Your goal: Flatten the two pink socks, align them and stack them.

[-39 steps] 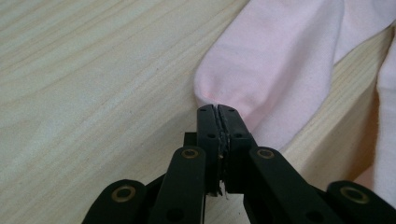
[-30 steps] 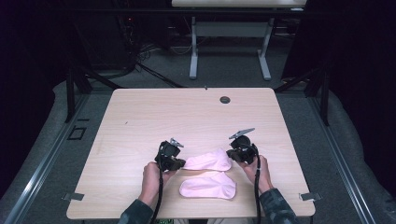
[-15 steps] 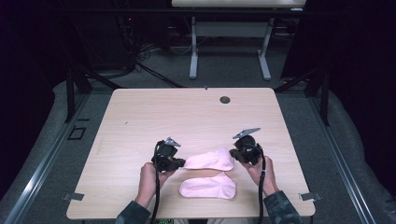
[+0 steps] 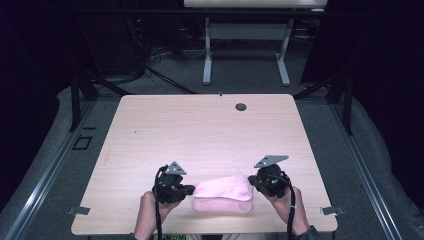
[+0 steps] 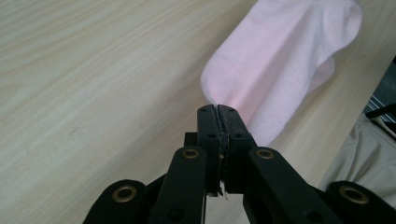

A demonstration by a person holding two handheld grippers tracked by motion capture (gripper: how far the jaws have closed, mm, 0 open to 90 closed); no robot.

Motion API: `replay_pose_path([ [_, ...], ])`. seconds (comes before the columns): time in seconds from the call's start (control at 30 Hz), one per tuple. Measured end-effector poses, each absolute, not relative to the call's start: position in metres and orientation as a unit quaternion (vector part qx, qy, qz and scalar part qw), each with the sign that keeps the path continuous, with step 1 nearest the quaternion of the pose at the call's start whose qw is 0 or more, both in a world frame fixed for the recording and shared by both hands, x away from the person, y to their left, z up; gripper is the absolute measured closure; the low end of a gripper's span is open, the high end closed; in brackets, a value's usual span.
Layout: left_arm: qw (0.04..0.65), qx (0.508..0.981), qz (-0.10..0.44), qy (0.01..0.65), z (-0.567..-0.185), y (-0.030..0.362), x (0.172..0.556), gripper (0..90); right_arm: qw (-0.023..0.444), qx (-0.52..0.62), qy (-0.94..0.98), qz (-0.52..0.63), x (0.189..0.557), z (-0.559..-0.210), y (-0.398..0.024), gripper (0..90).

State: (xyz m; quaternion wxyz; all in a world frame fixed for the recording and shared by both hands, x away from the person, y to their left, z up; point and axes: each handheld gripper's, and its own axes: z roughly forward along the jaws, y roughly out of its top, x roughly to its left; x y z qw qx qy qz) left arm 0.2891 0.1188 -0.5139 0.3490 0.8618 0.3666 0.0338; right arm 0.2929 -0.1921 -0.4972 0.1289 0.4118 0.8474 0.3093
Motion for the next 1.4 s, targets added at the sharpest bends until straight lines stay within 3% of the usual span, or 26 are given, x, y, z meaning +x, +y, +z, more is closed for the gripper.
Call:
replay_pose_path([
  [0.3,0.305,0.876,0.042,0.371,-0.544,0.107,0.284,84.5,0.103,0.431,0.847,0.294,0.286,-0.535,-0.195,87.6],
  [0.43,0.289,0.878,0.057,0.377,-0.546,0.102,0.284,61.8,0.09,0.432,0.851,0.284,0.288,-0.545,-0.194,81.8],
  [0.53,0.32,0.865,0.087,0.378,-0.53,0.106,0.28,52.0,0.101,0.432,0.846,0.296,0.285,-0.539,-0.196,75.1],
  [0.6,0.341,0.862,0.101,0.362,-0.517,0.104,0.276,54.3,0.106,0.428,0.84,0.316,0.28,-0.529,-0.198,75.0],
  [0.67,0.353,0.87,0.092,0.333,-0.511,0.096,0.273,62.4,0.105,0.409,0.847,0.323,0.274,-0.521,-0.194,79.6],
  [0.8,0.313,0.902,0.065,0.291,-0.531,0.071,0.276,77.7,0.079,0.381,0.872,0.297,0.269,-0.534,-0.175,87.9],
  [0.9,0.285,0.908,0.067,0.299,-0.551,0.068,0.283,83.8,0.072,0.377,0.882,0.274,0.267,-0.551,-0.167,89.5],
  [1.1,0.295,0.898,0.056,0.322,-0.562,0.081,0.288,89.2,0.065,0.384,0.879,0.275,0.267,-0.559,-0.172,89.8],
  [1.27,0.311,0.885,0.042,0.344,-0.565,0.094,0.288,89.6,0.071,0.389,0.875,0.28,0.265,-0.561,-0.177,90.0],
  [1.4,0.315,0.886,0.038,0.339,-0.563,0.095,0.286,89.2,0.051,0.393,0.874,0.282,0.267,-0.56,-0.182,89.8],
])
